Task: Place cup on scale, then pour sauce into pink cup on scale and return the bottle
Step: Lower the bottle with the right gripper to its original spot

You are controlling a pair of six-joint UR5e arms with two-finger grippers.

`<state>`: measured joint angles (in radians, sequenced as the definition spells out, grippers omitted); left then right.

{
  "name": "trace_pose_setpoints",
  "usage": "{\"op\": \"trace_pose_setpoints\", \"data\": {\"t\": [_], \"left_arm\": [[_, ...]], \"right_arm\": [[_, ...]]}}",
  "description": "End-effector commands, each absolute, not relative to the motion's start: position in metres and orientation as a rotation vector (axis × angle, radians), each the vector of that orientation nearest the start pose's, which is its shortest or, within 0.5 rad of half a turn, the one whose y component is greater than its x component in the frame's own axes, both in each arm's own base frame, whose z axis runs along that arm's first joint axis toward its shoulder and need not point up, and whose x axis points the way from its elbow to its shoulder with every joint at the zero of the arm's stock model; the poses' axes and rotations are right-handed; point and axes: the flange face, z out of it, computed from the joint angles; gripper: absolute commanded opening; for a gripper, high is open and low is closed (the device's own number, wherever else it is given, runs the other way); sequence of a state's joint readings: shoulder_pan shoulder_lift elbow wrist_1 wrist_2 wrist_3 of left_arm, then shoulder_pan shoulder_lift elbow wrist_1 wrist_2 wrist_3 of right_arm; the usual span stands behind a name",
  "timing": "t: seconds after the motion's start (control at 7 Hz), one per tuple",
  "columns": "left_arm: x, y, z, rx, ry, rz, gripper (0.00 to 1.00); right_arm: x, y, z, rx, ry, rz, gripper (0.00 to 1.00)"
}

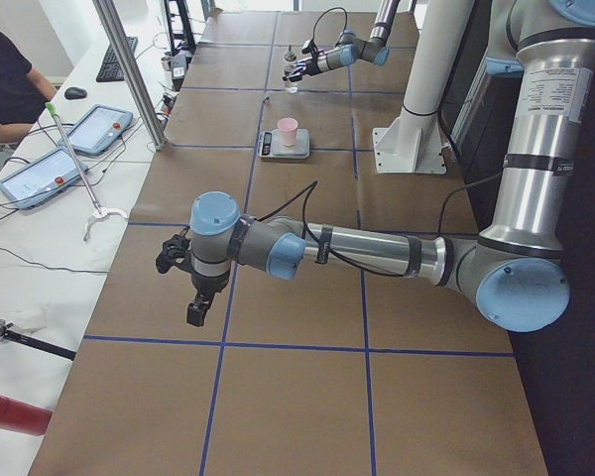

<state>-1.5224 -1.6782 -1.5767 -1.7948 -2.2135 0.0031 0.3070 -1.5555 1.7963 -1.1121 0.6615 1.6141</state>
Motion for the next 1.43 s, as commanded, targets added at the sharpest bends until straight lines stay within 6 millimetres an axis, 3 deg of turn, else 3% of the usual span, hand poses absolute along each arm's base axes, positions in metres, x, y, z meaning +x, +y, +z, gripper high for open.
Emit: {"op": "trace_pose_setpoints", "data": {"t": [0.0, 0.29, 0.43, 0.71, 1.0, 1.29], "left_arm": [[-0.046, -0.559, 0.583, 0.311, 0.644, 0.158, 1.0], [-0.047, -0.558, 0.584, 0.312, 0.644, 0.157, 1.0], [-0.047, -0.557, 0.585, 0.309, 0.644, 0.156, 1.0], [-0.047, -0.557, 0.586, 0.306, 0.644, 0.155, 1.0], [-0.047, -0.557, 0.585, 0.309, 0.644, 0.156, 1.0], [-0.047, -0.555, 0.586, 0.309, 0.644, 0.156, 1.0]], "right_arm": [[-0.417, -0.353, 0.479, 0.94, -0.542, 0.626, 0.47], [-0.418, -0.352, 0.479, 0.939, -0.539, 0.619, 0.87], [-0.418, -0.352, 0.478, 0.94, -0.54, 0.618, 1.0], [-0.417, -0.351, 0.472, 0.907, -0.559, 0.608, 1.0], [-0.401, -0.339, 0.43, 0.791, -0.652, 0.544, 1.0], [-0.37, -0.329, 0.454, 0.763, -0.577, 0.427, 1.0]]}}
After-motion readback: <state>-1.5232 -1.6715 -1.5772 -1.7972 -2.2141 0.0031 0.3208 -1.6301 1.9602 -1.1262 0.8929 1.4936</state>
